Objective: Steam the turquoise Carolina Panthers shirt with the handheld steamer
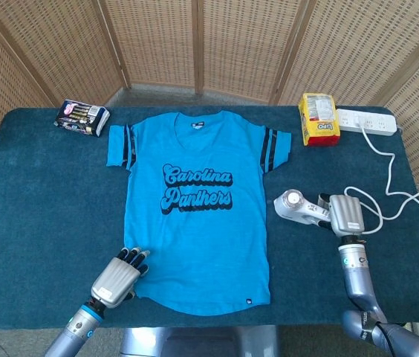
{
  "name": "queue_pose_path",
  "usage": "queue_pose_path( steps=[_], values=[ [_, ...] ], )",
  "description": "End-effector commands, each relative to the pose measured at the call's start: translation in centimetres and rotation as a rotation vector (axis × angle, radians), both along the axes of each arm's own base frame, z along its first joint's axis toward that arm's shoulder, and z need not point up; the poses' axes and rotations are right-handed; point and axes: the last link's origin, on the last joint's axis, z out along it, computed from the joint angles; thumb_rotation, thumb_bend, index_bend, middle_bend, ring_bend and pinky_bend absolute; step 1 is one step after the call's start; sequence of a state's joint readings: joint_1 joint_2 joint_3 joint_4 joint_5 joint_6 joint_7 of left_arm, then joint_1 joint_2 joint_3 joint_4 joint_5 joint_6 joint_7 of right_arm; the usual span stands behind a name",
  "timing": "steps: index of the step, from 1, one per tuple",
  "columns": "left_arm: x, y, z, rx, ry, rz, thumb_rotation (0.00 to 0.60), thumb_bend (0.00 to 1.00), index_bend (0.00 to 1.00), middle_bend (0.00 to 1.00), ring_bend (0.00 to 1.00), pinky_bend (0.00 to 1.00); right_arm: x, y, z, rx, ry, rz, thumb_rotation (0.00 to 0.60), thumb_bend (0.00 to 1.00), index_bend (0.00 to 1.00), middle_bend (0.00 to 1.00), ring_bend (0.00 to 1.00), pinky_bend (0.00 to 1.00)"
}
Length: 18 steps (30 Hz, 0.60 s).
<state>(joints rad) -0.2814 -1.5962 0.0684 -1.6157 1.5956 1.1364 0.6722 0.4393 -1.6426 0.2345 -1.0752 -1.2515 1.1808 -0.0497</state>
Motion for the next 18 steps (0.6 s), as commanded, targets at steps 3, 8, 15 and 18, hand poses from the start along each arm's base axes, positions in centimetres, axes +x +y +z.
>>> queue_pose_path(
  steps=[3, 8, 15, 18],
  values=[
    [0.5, 0.5, 0.0, 0.023, -0.004, -0.006, 0.532, 0.45, 0.51, 0.31, 0.21, 0.26, 0.0, 0.0, 0.0, 0.0, -0.003, 0.001, 0.6, 0.36, 0.68, 0.76, 0.81, 0.77],
    [0.8, 0.9, 0.1, 0.032, -0.022, -0.011, 0.533, 0.47, 0.52, 0.42, 0.36, 0.37, 0.4, 0.0, -0.2, 0.004, -0.014, 0.008, 0.6, 0.36, 0.69, 0.76, 0.81, 0.77],
    [1.1, 0.8, 1.1, 0.037, -0.075, -0.02, 0.536, 0.46, 0.55, 0.45, 0.39, 0.39, 1.7, 0.0, -0.2, 0.007, -0.072, 0.015, 0.6, 0.36, 0.69, 0.76, 0.82, 0.76],
    [1.0, 0.8, 1.6, 0.041, -0.076, -0.025, 0.539, 0.46, 0.55, 0.45, 0.39, 0.39, 2.7, -0.1, 0.0, 0.007, -0.108, 0.024, 0.6, 0.36, 0.69, 0.76, 0.82, 0.76]
  ],
)
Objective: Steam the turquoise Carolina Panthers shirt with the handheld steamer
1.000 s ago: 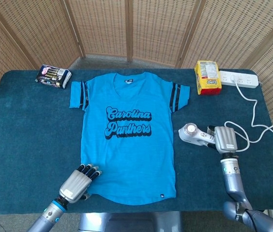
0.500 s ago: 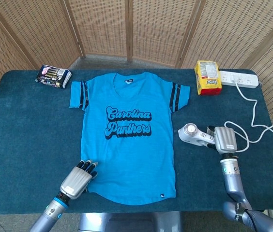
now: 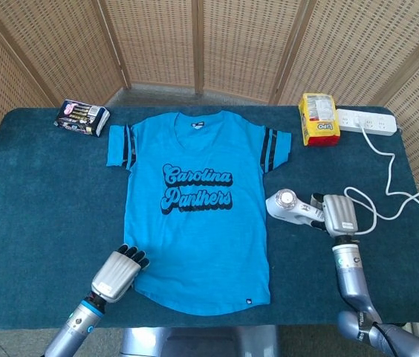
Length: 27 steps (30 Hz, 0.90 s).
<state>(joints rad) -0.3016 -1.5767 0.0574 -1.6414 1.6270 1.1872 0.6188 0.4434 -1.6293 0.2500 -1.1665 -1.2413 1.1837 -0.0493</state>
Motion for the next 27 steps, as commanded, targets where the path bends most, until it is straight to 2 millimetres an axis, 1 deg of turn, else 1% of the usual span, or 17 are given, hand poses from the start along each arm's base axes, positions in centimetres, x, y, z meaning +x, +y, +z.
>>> queue_pose_path(
  steps=[1, 7, 14, 20, 27],
  values=[
    [0.0, -0.1, 0.3, -0.002, -0.005, -0.003, 0.536, 0.46, 0.55, 0.45, 0.39, 0.39, 1.1, -0.1, 0.4, -0.002, -0.045, 0.008, 0.6, 0.36, 0.69, 0.76, 0.82, 0.76],
    [0.3, 0.2, 0.4, 0.002, -0.013, -0.016, 0.534, 0.46, 0.55, 0.45, 0.39, 0.39, 3.3, 0.2, 0.2, 0.039, -0.118, 0.024, 0.6, 0.36, 0.69, 0.76, 0.82, 0.76],
    [0.5, 0.4, 0.8, 0.018, -0.035, -0.017, 0.529, 0.45, 0.55, 0.45, 0.39, 0.39, 5.1, 1.0, -0.9, 0.105, -0.103, 0.057, 0.6, 0.36, 0.69, 0.76, 0.82, 0.76],
    [0.6, 0.5, 1.2, 0.023, -0.045, -0.02, 0.532, 0.45, 0.55, 0.46, 0.39, 0.39, 6.0, 1.9, -2.8, 0.164, -0.04, 0.09, 0.6, 0.36, 0.69, 0.76, 0.81, 0.76],
    [0.7, 0.7, 1.6, 0.036, -0.056, -0.029, 0.536, 0.46, 0.55, 0.46, 0.39, 0.39, 6.8, 2.4, -5.2, 0.222, 0.015, 0.122, 0.6, 0.36, 0.69, 0.76, 0.81, 0.76]
  ],
)
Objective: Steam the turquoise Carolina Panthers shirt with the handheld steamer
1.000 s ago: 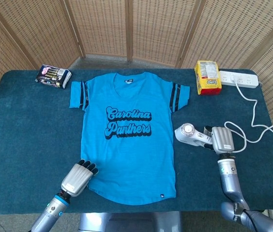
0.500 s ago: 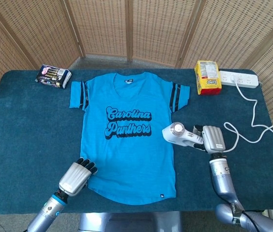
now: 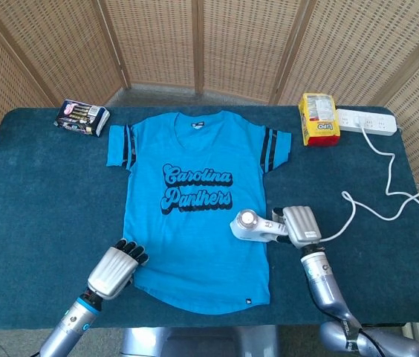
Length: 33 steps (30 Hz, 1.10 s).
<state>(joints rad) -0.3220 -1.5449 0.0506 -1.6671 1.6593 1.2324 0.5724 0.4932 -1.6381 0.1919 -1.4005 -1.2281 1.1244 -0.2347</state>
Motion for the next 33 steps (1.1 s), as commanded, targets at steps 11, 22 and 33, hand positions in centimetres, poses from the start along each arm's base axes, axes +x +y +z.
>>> queue_pose_path(
  steps=[11, 22, 33],
  values=[
    [0.0, 0.0, 0.0, -0.002, -0.01, 0.0, 0.531, 0.45, 0.55, 0.46, 0.39, 0.39, 2.4, 0.9, -4.0, 0.097, 0.042, 0.063, 0.6, 0.36, 0.69, 0.76, 0.81, 0.76],
    [-0.1, 0.1, 0.1, -0.003, -0.014, 0.002, 0.536, 0.45, 0.55, 0.45, 0.39, 0.39, 5.9, 2.3, -7.0, 0.182, 0.041, 0.129, 0.6, 0.36, 0.69, 0.76, 0.81, 0.76],
    [-0.3, -0.2, 0.2, -0.008, -0.011, -0.004, 0.539, 0.45, 0.55, 0.46, 0.39, 0.39, 6.2, 2.7, -6.5, 0.159, 0.069, 0.154, 0.6, 0.35, 0.69, 0.76, 0.81, 0.76]
  ],
)
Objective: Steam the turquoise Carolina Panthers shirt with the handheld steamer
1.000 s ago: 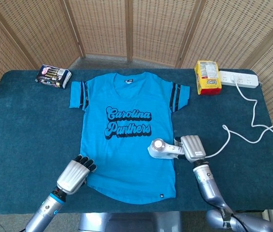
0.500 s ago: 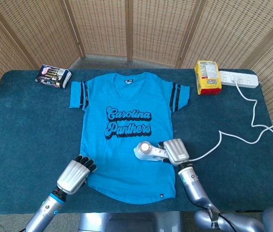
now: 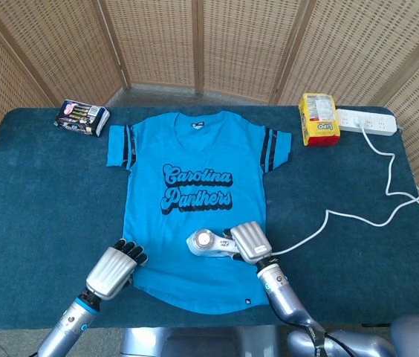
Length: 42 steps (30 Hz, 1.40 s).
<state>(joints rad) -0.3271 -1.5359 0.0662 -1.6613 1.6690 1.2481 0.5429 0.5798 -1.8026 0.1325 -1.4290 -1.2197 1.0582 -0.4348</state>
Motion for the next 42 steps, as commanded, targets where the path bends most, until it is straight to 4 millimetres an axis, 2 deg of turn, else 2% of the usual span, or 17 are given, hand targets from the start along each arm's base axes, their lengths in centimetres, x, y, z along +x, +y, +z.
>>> queue_pose_path(
  steps=[1, 9, 21, 32, 42],
  values=[
    [-0.1, -0.1, 0.0, -0.002, 0.004, -0.003, 0.538, 0.45, 0.55, 0.46, 0.39, 0.39, -0.7, -0.3, 0.8, -0.034, 0.01, -0.007, 0.6, 0.35, 0.69, 0.76, 0.81, 0.76],
    [-0.5, -0.3, 0.0, -0.009, 0.014, 0.001, 0.537, 0.45, 0.55, 0.45, 0.39, 0.39, -2.2, -1.8, 2.7, -0.125, 0.061, -0.003, 0.6, 0.35, 0.69, 0.76, 0.81, 0.75],
    [-0.5, -0.5, -0.1, -0.015, 0.013, -0.001, 0.541, 0.45, 0.55, 0.46, 0.39, 0.39, -3.2, -4.4, 3.0, -0.176, 0.102, -0.016, 0.6, 0.35, 0.69, 0.76, 0.81, 0.75],
    [-0.4, -0.7, -0.2, -0.016, 0.01, 0.005, 0.54, 0.45, 0.55, 0.46, 0.39, 0.39, -2.6, -6.8, 2.4, -0.197, 0.118, -0.017, 0.6, 0.35, 0.69, 0.76, 0.81, 0.75],
    [-0.6, -0.7, -0.3, -0.018, 0.008, 0.016, 0.538, 0.45, 0.55, 0.46, 0.39, 0.39, -1.0, -8.0, 1.6, -0.201, 0.118, 0.009, 0.6, 0.35, 0.69, 0.76, 0.81, 0.74]
  ],
)
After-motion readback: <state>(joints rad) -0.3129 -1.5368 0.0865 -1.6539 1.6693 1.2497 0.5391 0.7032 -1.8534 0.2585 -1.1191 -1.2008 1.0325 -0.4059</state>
